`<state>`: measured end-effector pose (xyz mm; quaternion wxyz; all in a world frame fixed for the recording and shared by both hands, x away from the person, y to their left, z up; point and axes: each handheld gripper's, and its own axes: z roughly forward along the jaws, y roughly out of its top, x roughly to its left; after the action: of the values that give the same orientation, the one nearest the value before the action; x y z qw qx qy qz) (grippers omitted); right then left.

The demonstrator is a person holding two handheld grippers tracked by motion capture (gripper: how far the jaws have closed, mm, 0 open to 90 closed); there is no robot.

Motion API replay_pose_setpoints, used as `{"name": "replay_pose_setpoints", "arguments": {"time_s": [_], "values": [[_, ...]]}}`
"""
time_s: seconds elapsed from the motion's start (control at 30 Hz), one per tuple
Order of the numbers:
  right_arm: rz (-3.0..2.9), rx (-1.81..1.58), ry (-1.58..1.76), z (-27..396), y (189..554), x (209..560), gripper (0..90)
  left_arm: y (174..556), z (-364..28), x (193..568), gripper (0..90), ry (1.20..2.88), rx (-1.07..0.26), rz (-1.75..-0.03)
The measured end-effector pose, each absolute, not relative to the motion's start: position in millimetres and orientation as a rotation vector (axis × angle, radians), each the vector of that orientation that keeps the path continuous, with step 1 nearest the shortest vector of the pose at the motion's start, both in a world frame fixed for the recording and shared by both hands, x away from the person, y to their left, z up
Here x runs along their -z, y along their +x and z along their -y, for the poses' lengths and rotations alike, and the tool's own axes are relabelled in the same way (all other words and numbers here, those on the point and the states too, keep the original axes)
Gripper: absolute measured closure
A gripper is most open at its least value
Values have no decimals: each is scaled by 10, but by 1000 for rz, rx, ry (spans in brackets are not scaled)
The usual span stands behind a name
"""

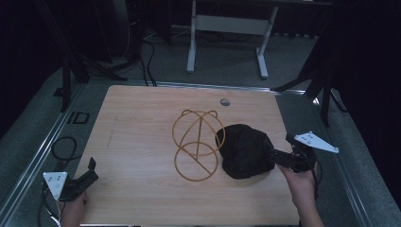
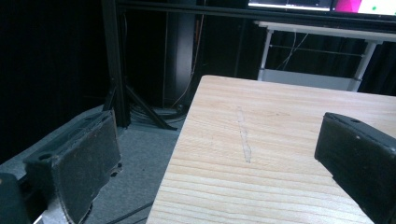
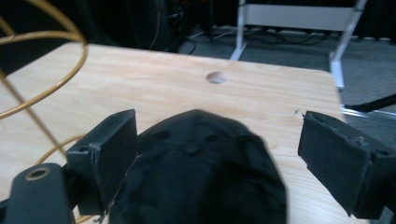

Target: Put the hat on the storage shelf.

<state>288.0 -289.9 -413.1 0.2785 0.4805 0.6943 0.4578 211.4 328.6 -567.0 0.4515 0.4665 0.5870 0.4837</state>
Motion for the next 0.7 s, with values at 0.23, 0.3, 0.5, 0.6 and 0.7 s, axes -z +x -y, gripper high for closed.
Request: {"name": "replay_pose_setpoints", "arguments": {"time_s": [0.23,0.3,0.5,0.6,0.7], "values": [[-1959,-1153,1215,2687,2968,4316,152,2113,-3289,5671,5,1154,-1191,-1446],[-1983,-1124,1209,2627,3016,4444,174,2112,-3289,5671,5,1155,-1191,-1443],[-2029,-1071,1226,2618,3106,4664,229,2113,-3290,5671,5,1162,-1187,-1438],[-2039,-1060,1244,2621,3125,4727,247,2113,-3290,5671,5,1163,-1187,-1437],[-2046,-1028,1265,2629,3138,4848,342,2113,-3289,5671,5,1164,-1187,-1436]]}}
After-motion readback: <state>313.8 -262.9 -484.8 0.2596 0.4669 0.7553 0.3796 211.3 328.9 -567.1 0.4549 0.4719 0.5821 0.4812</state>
